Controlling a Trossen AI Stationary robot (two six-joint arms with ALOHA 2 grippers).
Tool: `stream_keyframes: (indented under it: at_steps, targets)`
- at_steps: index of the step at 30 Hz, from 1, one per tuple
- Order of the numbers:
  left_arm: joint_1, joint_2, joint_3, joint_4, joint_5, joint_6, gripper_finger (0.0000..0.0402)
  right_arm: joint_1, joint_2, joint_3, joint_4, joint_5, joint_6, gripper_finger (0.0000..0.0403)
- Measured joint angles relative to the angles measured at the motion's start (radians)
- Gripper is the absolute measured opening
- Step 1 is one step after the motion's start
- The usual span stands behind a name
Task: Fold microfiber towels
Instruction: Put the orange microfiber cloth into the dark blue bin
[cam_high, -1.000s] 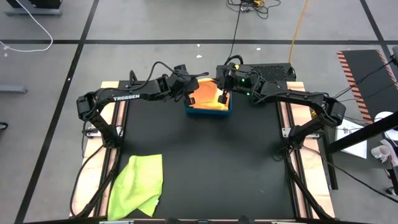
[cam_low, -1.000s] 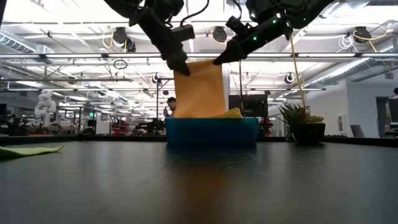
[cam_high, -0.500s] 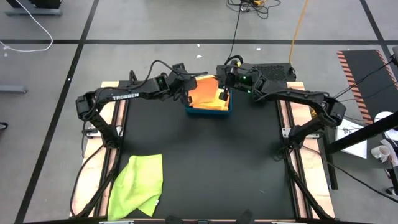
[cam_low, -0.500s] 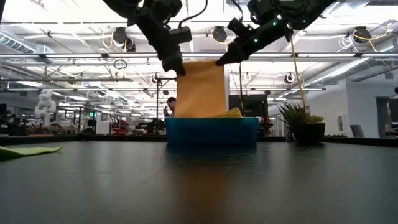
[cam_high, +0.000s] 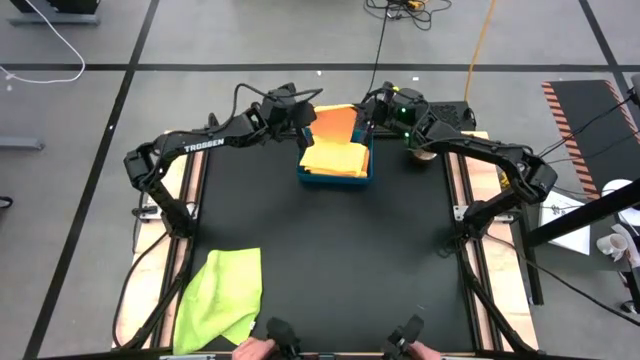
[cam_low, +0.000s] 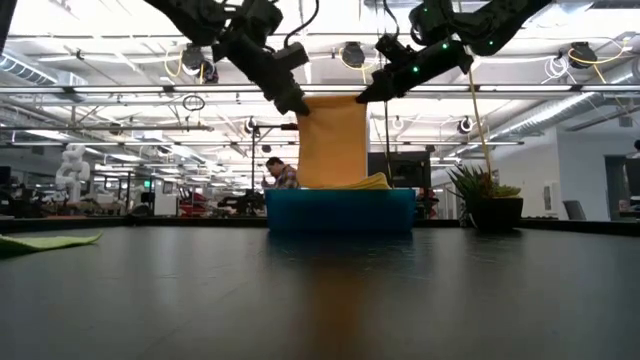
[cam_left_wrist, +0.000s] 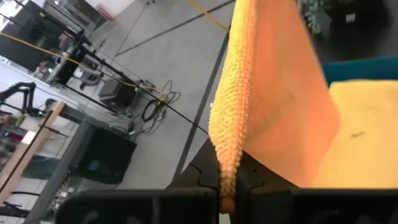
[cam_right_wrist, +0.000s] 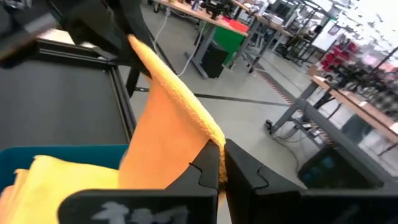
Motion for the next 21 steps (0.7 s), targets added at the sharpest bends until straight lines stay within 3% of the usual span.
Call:
stream_keyframes:
  at_steps: [12,21]
  targets:
    - [0.025,0.127,-0.001,0.118,0.022,0.03,0.0002,-0.049,0.042,-0.001,-0.008,-0.037,0.028,0.0]
    - [0.067,0.141,-0.002,0.253,0.032,0.054,0.0001,-0.105,0.088,0.0,0.076,-0.055,0.034,0.0]
